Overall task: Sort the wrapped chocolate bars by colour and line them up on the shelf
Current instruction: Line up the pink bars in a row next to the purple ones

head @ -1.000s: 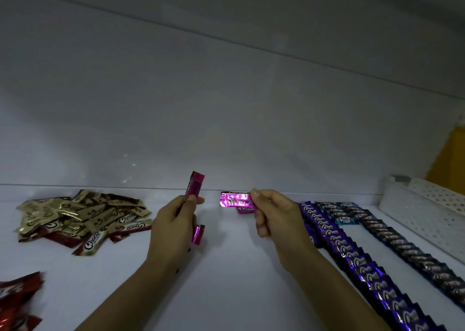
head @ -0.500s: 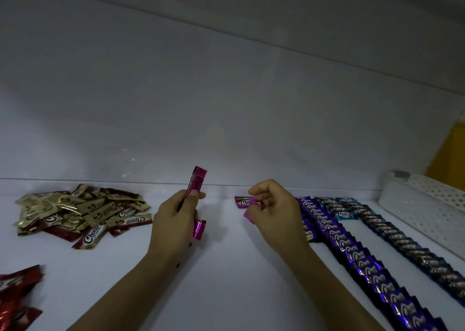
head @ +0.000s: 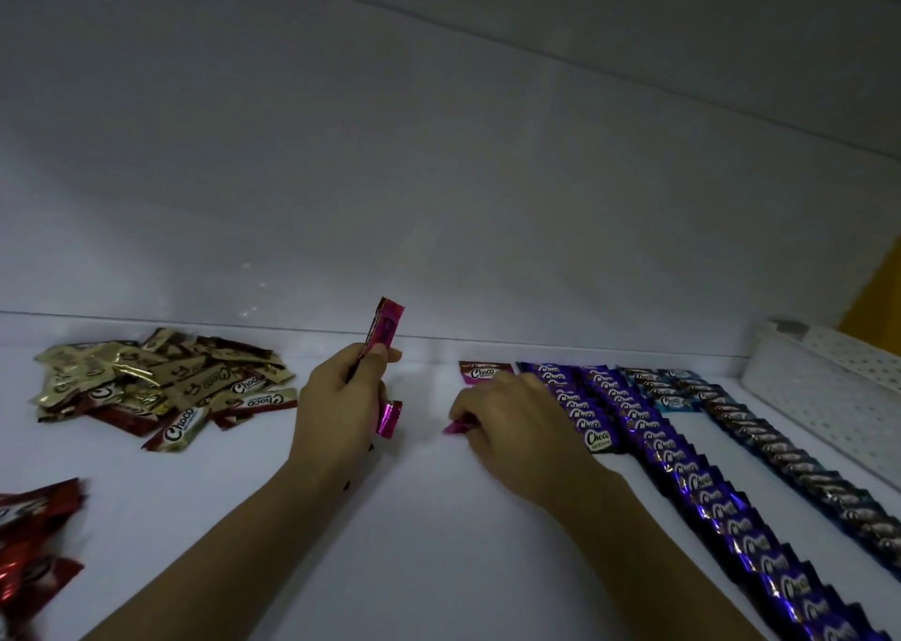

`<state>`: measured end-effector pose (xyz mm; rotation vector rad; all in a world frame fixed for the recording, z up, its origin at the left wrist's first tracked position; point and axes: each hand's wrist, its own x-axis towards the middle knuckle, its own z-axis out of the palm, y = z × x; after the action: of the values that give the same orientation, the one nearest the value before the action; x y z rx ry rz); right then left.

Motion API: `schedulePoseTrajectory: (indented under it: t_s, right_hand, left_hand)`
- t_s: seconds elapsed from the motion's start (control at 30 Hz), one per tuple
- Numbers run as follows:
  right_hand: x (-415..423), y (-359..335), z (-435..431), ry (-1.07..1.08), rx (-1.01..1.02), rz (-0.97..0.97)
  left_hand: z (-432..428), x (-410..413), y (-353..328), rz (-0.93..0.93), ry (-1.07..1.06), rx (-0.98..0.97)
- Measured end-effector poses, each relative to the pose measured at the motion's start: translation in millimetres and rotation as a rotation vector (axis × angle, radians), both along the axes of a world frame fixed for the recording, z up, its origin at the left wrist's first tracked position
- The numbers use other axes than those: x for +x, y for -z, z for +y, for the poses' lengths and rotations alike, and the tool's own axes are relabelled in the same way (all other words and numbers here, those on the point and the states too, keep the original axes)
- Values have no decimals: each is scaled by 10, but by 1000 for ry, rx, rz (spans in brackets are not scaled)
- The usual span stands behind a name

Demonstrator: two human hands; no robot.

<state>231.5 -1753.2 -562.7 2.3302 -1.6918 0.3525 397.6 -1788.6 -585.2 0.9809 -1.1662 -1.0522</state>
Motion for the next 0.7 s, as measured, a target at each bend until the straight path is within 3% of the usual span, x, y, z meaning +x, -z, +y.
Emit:
schedulePoseTrajectory:
  t_s: [0.17, 0.43, 0.7]
  right_hand:
    - [-160, -232, -161, 176, -44, -249]
    - [-433, -526, -673, 197, 353, -211]
    - [-484, -342, -843, 159, 364, -307]
  left_hand:
    - [-1, 9, 6, -19, -15, 7]
    - [-18, 4, 34, -53, -3, 14]
    - [2, -23, 9, -68, -20, 14]
